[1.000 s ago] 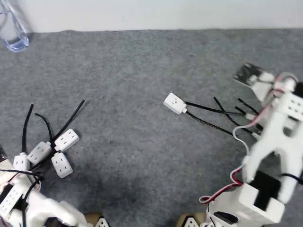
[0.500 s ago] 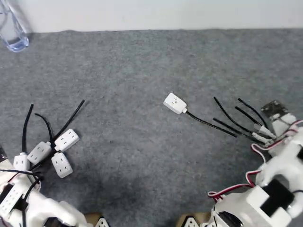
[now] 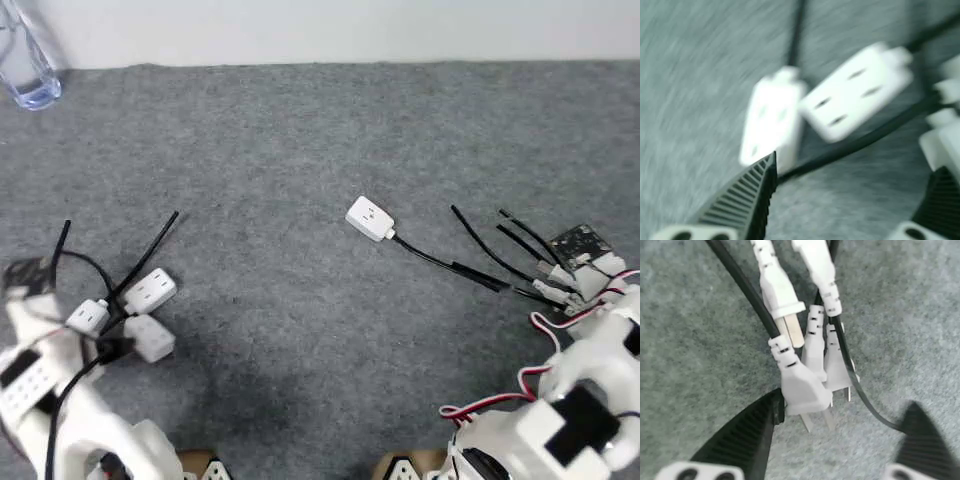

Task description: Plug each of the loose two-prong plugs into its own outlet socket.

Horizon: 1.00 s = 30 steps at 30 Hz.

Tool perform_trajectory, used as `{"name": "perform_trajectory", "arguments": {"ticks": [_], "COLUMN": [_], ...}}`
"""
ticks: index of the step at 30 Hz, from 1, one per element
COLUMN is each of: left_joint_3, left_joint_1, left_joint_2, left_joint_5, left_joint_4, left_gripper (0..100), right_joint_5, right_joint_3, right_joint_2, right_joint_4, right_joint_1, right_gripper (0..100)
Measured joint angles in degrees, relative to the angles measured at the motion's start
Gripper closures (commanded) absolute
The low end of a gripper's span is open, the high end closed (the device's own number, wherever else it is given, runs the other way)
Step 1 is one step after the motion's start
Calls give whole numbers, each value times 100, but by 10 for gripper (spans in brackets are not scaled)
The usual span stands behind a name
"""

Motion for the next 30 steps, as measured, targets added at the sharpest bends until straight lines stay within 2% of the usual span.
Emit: {"name": "perform_trajectory", "arguments": {"ticks": [5, 9, 13, 19, 21, 25, 30], "left_joint_3": [-1160, -2189, -3288, -3965, -3903, -3516, -3341], "left_joint_1": [1688, 2998, 3859, 4976, 5415, 5916, 6101], "left_joint_2": [0, 0, 0, 0, 0, 0, 9], "left_joint_5": [132, 993, 1776, 1987, 1820, 905, -492], "left_joint_4": [1934, 3103, 3534, 3455, 3226, 2664, 2338], "left_gripper": [555, 555, 555, 555, 555, 555, 555], "right_joint_5": [0, -299, -1231, -3297, -3982, -4941, -5284], "right_joint_3": [0, 0, 149, 1178, 1662, 2760, 3842], "right_joint_2": [-1073, -2356, -3640, -5037, -5319, -5714, -5820], "right_joint_4": [1152, 2040, 2602, 2971, 2971, 2549, 1424], "right_joint_1": [-281, -695, -1099, -2110, -2523, -3270, -3446], "right_gripper": [616, 617, 619, 619, 619, 619, 619]}}
